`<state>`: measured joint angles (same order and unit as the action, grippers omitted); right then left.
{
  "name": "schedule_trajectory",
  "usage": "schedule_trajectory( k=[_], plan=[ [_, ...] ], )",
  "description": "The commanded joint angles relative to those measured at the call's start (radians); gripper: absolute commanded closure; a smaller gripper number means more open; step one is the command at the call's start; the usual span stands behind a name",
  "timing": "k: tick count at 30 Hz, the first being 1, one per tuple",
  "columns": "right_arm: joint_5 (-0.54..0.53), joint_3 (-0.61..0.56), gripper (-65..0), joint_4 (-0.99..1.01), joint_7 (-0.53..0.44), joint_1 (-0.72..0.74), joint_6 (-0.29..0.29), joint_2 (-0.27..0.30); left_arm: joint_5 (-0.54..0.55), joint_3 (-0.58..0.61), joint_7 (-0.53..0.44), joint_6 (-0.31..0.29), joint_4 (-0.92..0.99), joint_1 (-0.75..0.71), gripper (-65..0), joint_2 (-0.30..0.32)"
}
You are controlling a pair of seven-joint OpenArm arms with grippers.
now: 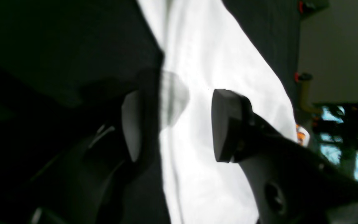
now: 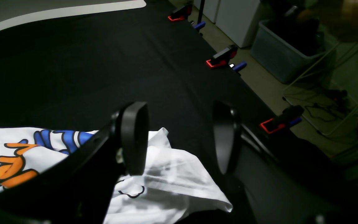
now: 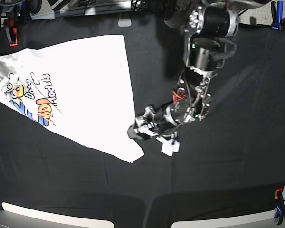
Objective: Layout the t-shirt on the table in an organized manner, then fold the t-shirt properly
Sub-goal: 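Move the left gripper to the shirt hem and grasp it, then drag the hem with the left gripper to stretch the shirt out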
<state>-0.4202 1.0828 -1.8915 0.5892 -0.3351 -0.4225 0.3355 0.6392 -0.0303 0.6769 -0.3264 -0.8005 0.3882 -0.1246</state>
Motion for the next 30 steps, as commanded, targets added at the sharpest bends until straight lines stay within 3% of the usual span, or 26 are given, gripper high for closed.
schedule_trajectory(
  k=[1,9,15,23,25,27,28,30],
  plan=[
    [-0.011,0.009,-32.1,-0.016,-0.024,0.002,0.001,0.022,0.012,0.008,-0.003,-0.007,0.002,0.019,-31.6,-0.024],
    [-0.037,0.009,-32.1,-0.016,-0.023,0.003,0.001,0.022,-0.046,0.067,-0.045,-0.006,0.063,0.019,-31.6,-0.024],
    [-0.037,0.009,-32.1,-0.016,-0.024,0.003,0.0,0.022,-0.048,0.151,0.113,-0.007,0.077,0.01,-31.6,-0.024],
    [-0.037,0.009,-32.1,-0.016,-0.024,0.003,0.001,0.022,-0.044,0.32,0.143,-0.007,0.077,0.005,-30.9,-0.024],
    [-0.037,0.009,-32.1,-0.016,-0.024,0.003,0.001,0.022,-0.045,0.337,0.175,-0.007,0.077,0.005,-22.1,-0.024],
    [-0.037,0.009,-32.1,-0.016,-0.024,0.003,0.001,0.022,-0.049,0.34,0.226,-0.008,0.077,0.006,-3.7,-0.023],
    [-0.037,0.009,-32.1,-0.016,-0.024,0.002,0.0,0.022,-0.057,0.339,0.256,-0.016,0.077,0.006,0.0,-0.021],
    [-0.037,0.009,-32.1,-0.016,-0.024,0.003,0.001,0.022,-0.066,0.339,0.312,-0.06,0.077,0.005,0.0,-0.01]
  ],
)
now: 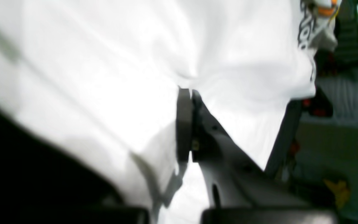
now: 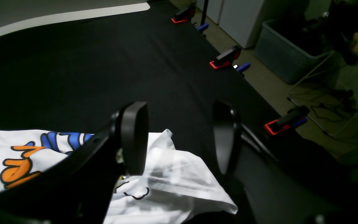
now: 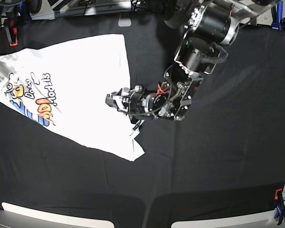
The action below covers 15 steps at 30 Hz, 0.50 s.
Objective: Layout the t-shirt on the table in an organized manner, then fold the t-shirt properly
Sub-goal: 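Drag the hem with the left gripper to stretch the shirt out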
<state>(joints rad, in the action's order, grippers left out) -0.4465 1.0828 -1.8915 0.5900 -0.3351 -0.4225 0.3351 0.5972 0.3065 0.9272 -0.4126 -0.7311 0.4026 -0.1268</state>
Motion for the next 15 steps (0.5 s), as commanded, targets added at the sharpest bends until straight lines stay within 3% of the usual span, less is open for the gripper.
schedule_trajectory(
  k=[1,5,8,12,15],
  plan=[
    [-0.01,0.009,-32.1,-0.016,-0.024,0.003,0.001,0.022,-0.021,0.002,0.1,0.004,0.007,-0.01,0.0,0.0],
    [-0.011,0.009,-32.1,-0.016,-0.024,0.003,0.001,0.022,-0.008,0.002,0.32,-0.063,0.007,-0.01,0.0,0.037],
    [-0.011,0.009,-32.1,-0.016,-0.024,0.003,0.001,0.022,0.066,0.002,0.463,-0.133,0.007,-0.019,0.0,0.072],
    [-0.032,0.009,-32.1,-0.016,-0.024,0.003,0.001,0.022,0.218,0.002,0.468,-0.172,0.005,-0.028,0.0,0.135],
    [-0.063,0.009,-32.1,-0.016,-0.024,0.003,0.0,0.022,0.337,0.002,0.369,-0.179,0.003,-0.029,0.0,0.191]
  ],
)
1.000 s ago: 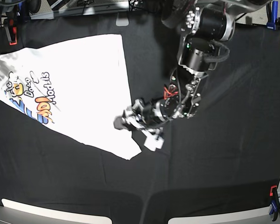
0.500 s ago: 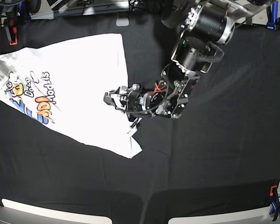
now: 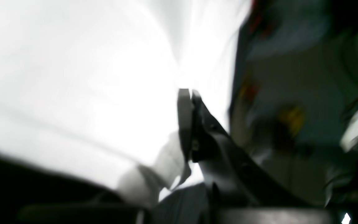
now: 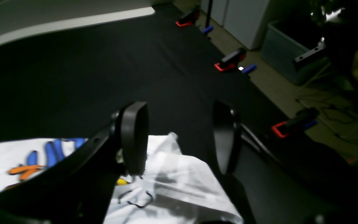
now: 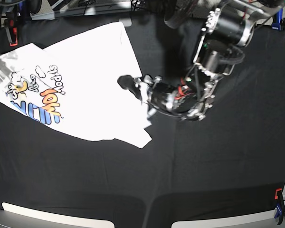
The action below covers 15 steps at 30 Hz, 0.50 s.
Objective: Layout the t-shirt on the table in an organized manner, then fold the t-shirt properly
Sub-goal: 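Drag the hem with the left gripper to stretch the shirt out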
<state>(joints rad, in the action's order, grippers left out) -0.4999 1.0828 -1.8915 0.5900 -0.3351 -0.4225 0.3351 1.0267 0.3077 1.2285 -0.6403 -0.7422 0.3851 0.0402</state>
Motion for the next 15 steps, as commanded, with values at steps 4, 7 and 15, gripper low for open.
schedule_trajectory(
  k=[4,7,15],
  plan=[
    [-0.009,0.009,-32.1,-0.016,-0.018,0.003,0.0,0.022,-0.053,0.0,-0.011,0.048,0.014,-0.018,0.0,0.092],
    [-0.01,0.009,-32.1,-0.016,-0.009,0.003,0.0,0.022,-0.055,0.0,-0.01,0.048,0.013,-0.023,0.0,0.13],
    [-0.01,0.009,-32.1,-0.016,0.01,0.003,0.0,0.022,-0.011,0.0,0.044,0.048,-0.022,-0.05,0.0,0.232]
  ],
)
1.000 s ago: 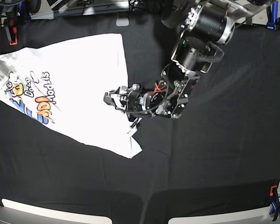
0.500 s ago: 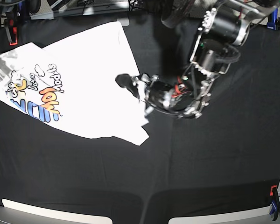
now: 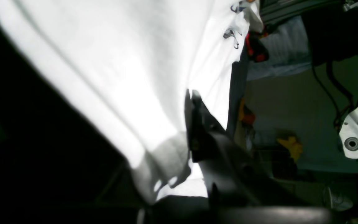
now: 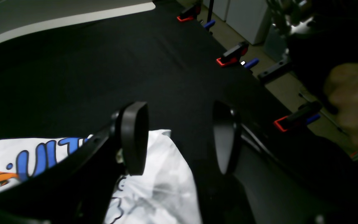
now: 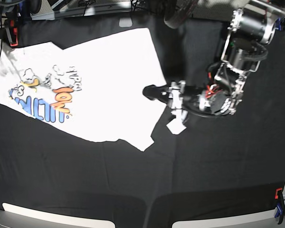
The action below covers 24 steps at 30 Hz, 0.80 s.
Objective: Layout the t-shirt on the table in an organized manner, then fold the t-shirt properly
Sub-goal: 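Drag the hem with the left gripper to stretch the shirt out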
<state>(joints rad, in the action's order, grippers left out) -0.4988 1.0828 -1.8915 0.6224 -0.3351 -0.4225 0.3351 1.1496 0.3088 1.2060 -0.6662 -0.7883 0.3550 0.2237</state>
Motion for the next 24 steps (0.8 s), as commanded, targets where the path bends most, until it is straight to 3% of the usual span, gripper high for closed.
schedule_trajectory(
  k=[1,9,13,18,24],
  plan=[
    [-0.011,0.009,-32.1,-0.016,-0.019,0.003,0.0,0.022,-0.134,-0.001,0.066,0.074,0.007,-0.029,0.0,0.069],
    [-0.116,0.009,-32.1,-0.016,0.037,0.003,-0.001,0.022,-0.134,-0.001,0.079,0.074,-0.146,-0.129,0.0,0.262],
    [-0.137,0.009,-32.1,-0.016,0.056,0.003,-0.001,0.022,-0.087,-0.001,0.081,0.078,-0.205,-0.229,0.0,0.324],
    [-0.137,0.009,-32.1,-0.016,0.056,0.003,-0.005,0.022,-0.081,-0.001,0.102,0.074,-0.278,-0.335,0.0,0.324],
    [-0.137,0.009,-32.1,-0.016,0.056,0.003,-0.026,0.022,-0.117,-0.001,0.047,0.07,-0.493,-0.357,0.0,0.226]
  ],
)
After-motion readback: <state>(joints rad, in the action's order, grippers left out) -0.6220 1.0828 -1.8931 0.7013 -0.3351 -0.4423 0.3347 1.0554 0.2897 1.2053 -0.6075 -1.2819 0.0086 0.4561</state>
